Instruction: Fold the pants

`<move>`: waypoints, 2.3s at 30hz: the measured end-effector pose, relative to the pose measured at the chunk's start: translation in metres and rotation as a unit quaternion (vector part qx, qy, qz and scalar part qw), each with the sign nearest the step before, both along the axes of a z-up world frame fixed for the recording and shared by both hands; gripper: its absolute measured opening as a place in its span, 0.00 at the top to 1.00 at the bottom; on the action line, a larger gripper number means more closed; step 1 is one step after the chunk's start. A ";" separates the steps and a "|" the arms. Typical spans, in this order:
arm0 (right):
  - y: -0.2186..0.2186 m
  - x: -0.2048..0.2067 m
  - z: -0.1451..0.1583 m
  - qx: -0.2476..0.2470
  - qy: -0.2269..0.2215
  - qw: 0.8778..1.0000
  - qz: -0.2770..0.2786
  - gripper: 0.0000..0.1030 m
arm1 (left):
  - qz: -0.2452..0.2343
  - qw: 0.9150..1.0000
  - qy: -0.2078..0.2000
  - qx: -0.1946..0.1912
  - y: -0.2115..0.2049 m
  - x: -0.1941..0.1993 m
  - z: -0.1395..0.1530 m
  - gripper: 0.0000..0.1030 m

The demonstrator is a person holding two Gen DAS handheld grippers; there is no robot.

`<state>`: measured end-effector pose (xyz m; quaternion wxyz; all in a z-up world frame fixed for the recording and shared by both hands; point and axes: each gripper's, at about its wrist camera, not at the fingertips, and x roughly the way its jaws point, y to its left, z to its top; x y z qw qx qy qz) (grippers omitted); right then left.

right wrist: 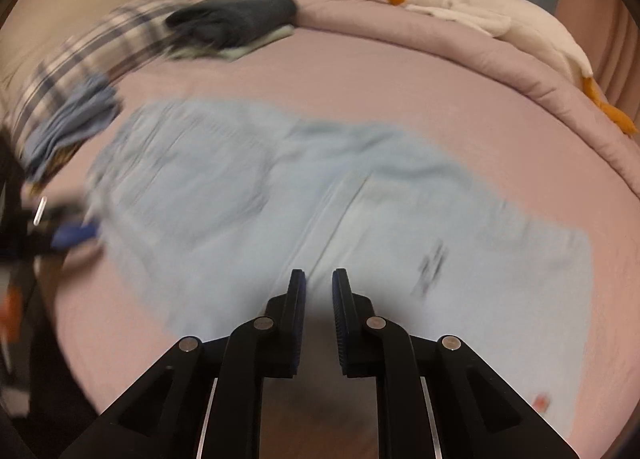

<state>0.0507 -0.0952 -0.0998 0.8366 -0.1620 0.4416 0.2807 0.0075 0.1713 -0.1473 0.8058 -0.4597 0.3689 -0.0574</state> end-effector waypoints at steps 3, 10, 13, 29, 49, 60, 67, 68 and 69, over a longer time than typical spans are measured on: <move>0.002 -0.032 -0.010 0.003 -0.029 0.999 0.021 0.85 | 0.025 1.000 0.003 0.006 -0.001 0.013 0.001 0.29; -0.009 -0.020 -0.009 0.062 0.008 0.998 -0.012 0.84 | 0.076 0.996 0.032 -0.021 0.016 0.030 -0.002 0.61; -0.009 -0.018 -0.007 0.066 0.014 0.998 -0.016 0.84 | 0.063 0.998 0.022 0.007 0.014 0.024 0.008 0.73; 0.063 0.081 -0.014 0.006 0.064 0.998 -0.018 0.89 | -0.036 0.968 -0.122 0.217 -0.039 0.016 0.086 0.82; -0.007 -0.034 0.027 0.119 0.099 0.988 -0.002 0.89 | -0.097 0.946 -0.155 0.267 -0.088 0.032 0.119 0.82; -0.168 0.007 -0.025 0.425 0.193 0.849 -0.249 0.55 | -0.235 0.909 -0.185 0.289 -0.210 0.070 0.119 0.80; -0.196 0.005 -0.066 0.630 0.263 0.681 -0.264 0.34 | -0.321 0.897 -0.113 0.282 -0.250 0.085 0.066 0.35; -0.196 0.006 -0.068 0.638 0.267 0.670 -0.268 0.33 | -0.320 0.898 -0.106 0.284 -0.248 0.083 0.063 0.35; -0.195 0.009 -0.069 0.639 0.273 0.665 -0.274 0.32 | -0.316 0.900 -0.100 0.283 -0.242 0.082 0.061 0.35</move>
